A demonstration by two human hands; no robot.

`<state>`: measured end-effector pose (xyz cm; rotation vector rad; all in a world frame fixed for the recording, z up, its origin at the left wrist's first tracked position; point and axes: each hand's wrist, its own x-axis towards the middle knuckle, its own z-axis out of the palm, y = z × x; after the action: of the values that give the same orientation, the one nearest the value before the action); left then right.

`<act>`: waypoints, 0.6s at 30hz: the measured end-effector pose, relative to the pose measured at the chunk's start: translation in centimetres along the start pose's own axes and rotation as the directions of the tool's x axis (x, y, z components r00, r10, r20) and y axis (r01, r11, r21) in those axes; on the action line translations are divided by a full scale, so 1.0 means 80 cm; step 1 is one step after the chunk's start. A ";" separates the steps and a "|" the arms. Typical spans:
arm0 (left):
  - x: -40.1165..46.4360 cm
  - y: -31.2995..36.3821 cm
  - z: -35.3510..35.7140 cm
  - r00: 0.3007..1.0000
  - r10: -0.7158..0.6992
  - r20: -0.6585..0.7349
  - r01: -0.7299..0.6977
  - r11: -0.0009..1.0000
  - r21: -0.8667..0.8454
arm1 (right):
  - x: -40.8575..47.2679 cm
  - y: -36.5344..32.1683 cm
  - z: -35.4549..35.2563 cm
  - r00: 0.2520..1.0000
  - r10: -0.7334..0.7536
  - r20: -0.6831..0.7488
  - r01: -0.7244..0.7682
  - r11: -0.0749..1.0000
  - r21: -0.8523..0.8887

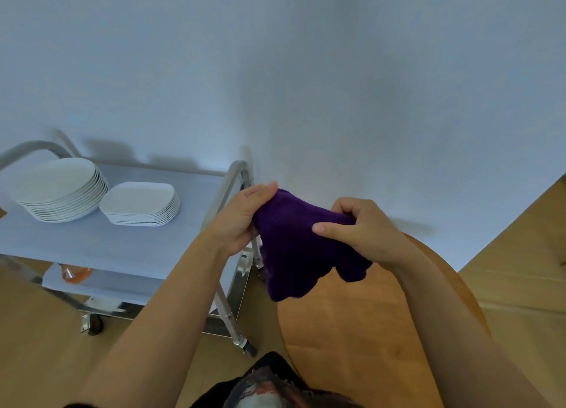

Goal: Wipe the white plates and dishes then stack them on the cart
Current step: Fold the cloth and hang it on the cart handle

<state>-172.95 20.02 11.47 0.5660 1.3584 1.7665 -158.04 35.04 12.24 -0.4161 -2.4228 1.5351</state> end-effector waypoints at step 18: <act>-0.002 -0.081 0.057 0.955 0.294 0.035 -0.262 0.787 0.558 | 0.025 -0.017 -0.002 0.945 0.256 0.202 -0.326 0.771 0.547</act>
<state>-167.29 23.04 6.84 1.0934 1.9300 1.5951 -159.95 35.34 13.63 -0.6032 -1.8721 2.3795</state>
